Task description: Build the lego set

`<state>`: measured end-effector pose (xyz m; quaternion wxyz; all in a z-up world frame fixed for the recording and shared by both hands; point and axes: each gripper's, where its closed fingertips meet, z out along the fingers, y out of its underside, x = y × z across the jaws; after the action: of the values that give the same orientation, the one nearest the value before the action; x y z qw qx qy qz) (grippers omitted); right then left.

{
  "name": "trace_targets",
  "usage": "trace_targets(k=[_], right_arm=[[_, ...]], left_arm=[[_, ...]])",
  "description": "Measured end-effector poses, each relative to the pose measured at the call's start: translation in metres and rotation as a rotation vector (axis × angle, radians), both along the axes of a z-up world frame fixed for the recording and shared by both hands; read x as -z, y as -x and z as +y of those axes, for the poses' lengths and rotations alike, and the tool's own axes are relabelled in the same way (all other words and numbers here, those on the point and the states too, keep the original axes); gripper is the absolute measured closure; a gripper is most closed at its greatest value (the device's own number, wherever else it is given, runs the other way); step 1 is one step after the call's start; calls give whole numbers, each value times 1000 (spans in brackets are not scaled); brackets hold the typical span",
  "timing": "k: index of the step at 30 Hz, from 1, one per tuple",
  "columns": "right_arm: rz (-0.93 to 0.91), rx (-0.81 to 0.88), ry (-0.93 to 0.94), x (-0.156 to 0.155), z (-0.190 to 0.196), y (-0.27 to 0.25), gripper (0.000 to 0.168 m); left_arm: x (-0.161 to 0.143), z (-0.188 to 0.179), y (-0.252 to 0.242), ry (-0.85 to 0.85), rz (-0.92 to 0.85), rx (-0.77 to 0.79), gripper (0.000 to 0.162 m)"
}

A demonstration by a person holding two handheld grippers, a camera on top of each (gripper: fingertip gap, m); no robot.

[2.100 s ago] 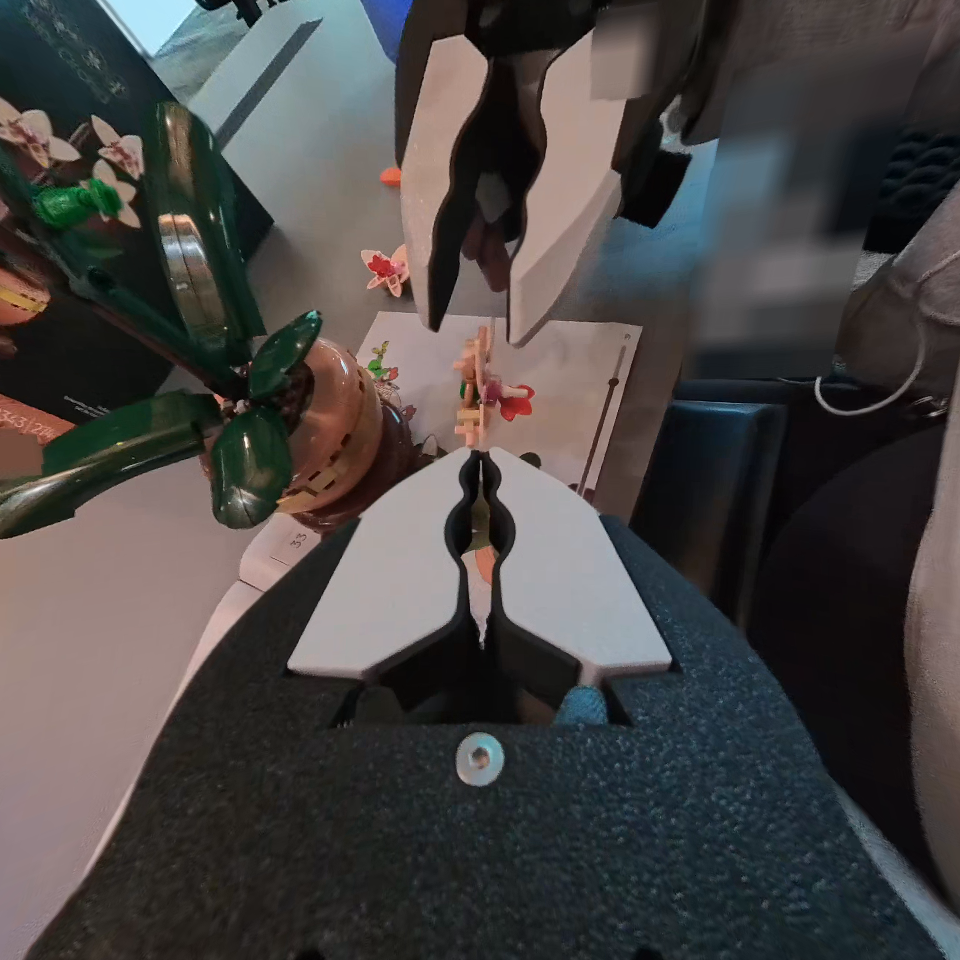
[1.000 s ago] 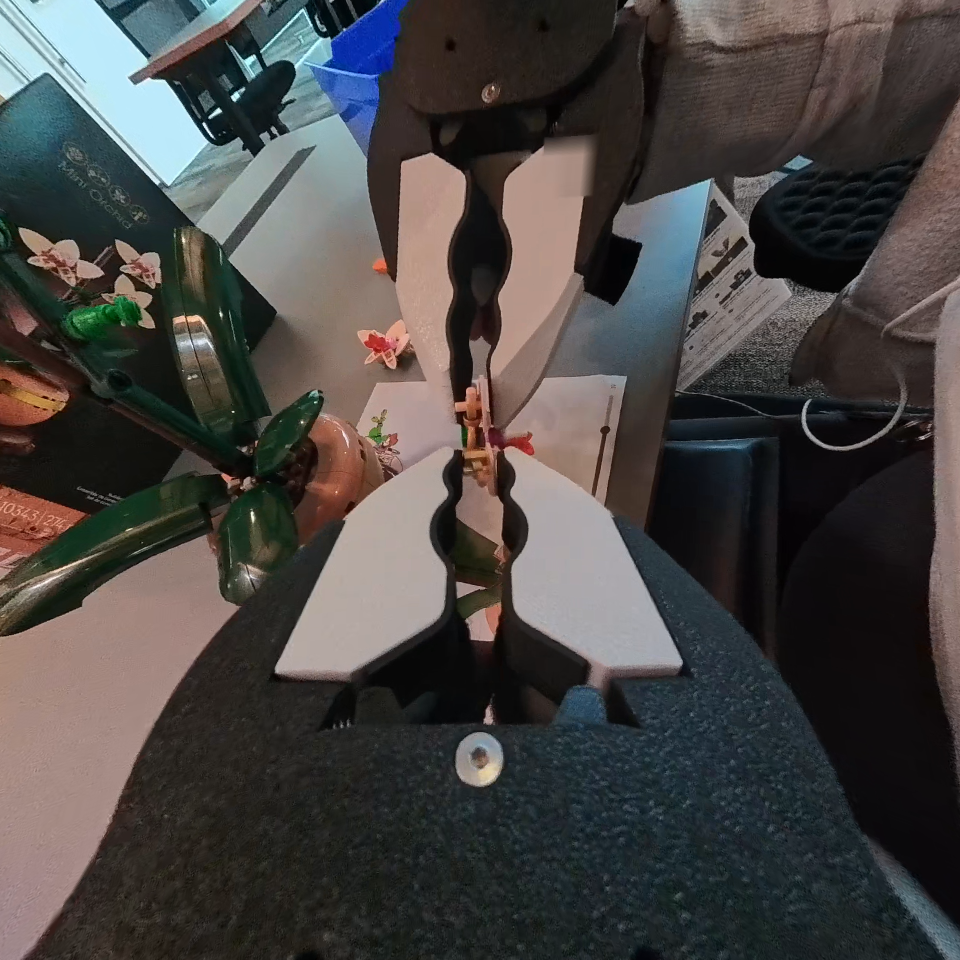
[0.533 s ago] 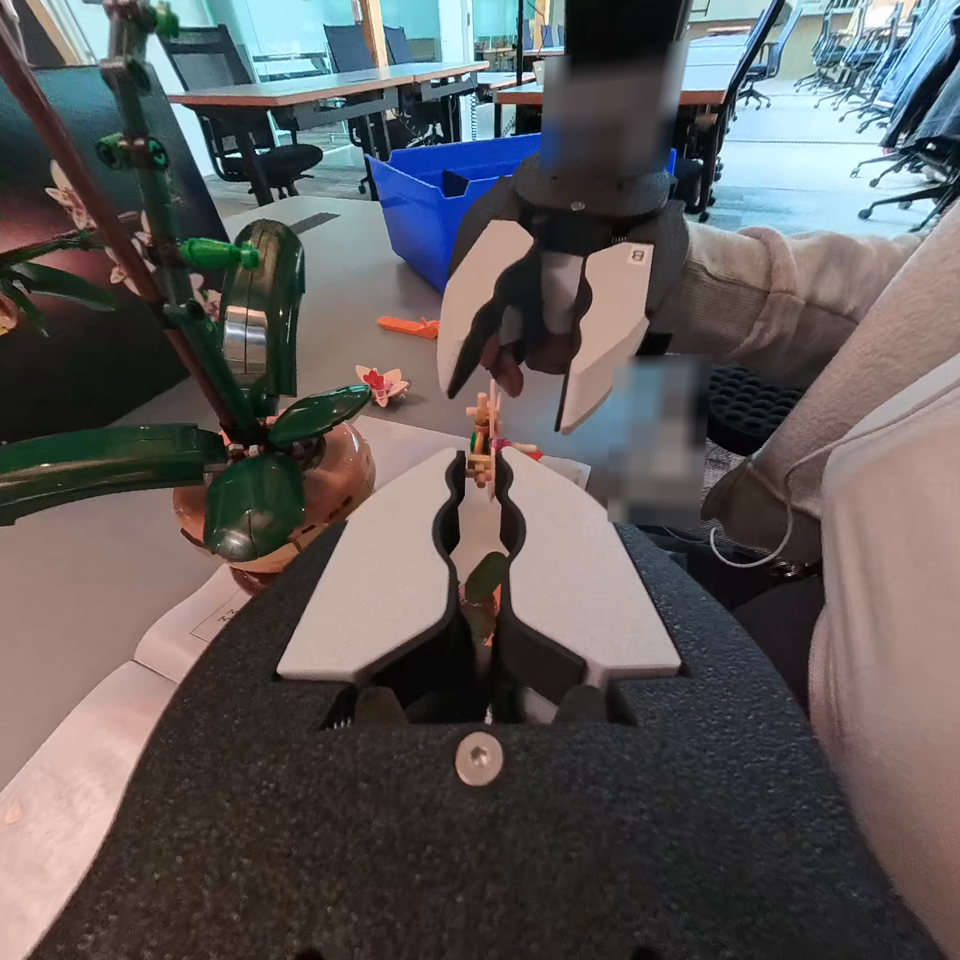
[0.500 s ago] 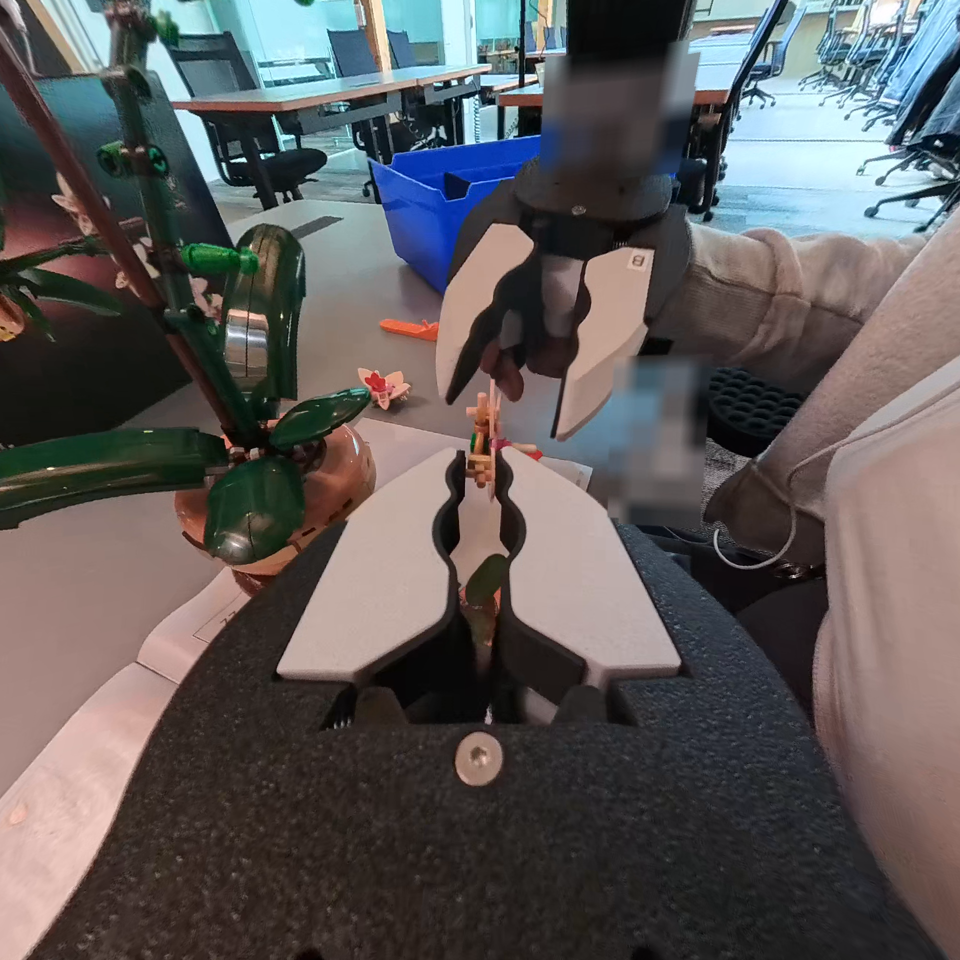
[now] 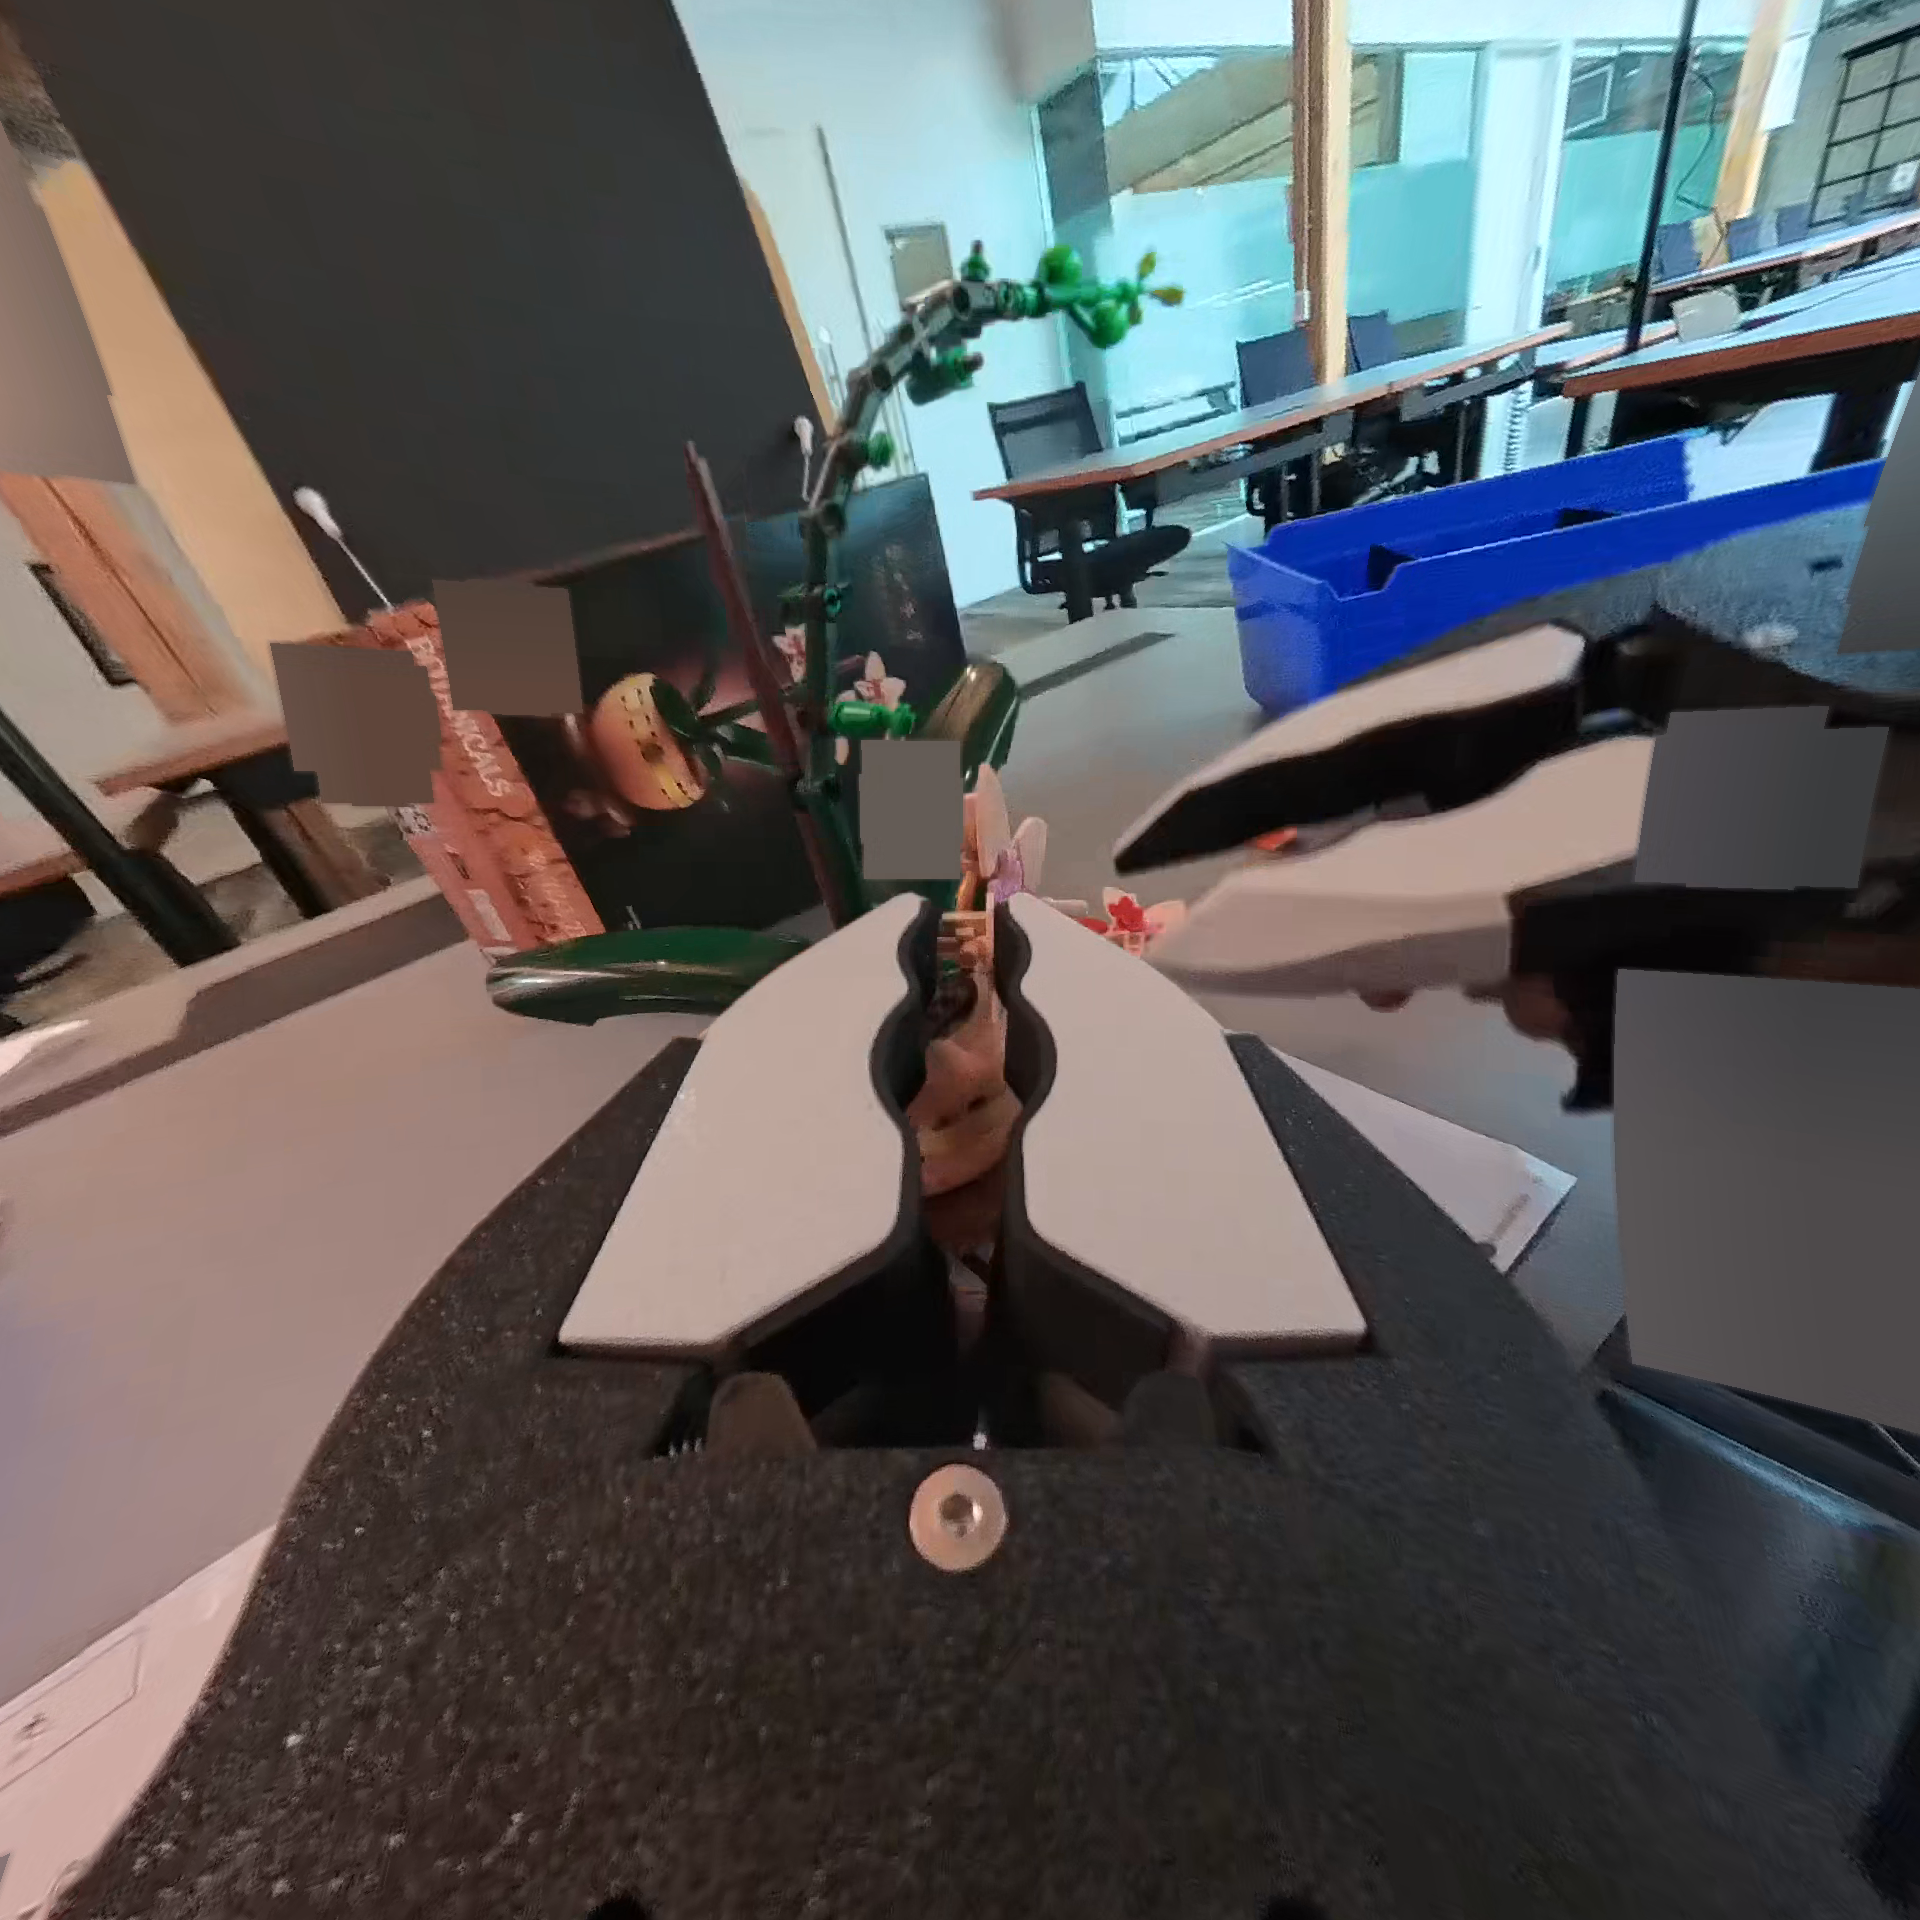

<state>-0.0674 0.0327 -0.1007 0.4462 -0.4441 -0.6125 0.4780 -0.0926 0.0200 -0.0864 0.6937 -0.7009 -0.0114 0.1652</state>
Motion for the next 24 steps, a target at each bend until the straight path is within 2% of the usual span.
trace_targets(k=[2, 6, 14, 24], right_arm=[[-5, 57, 24, 6, -3, -5, 144], [71, 79, 161, -6, -9, -16, 163], [76, 91, 122, -10, -14, -17, 159], [80, 90, 117, -11, -13, -15, 161]], left_arm=[[-2, -1, -7, -16, 12, 9, 153], [1, -6, -10, -15, 55, -8, 153], [-7, -8, -24, -36, 188, -62, 153], [-10, -7, -28, -48, 208, -56, 153]])
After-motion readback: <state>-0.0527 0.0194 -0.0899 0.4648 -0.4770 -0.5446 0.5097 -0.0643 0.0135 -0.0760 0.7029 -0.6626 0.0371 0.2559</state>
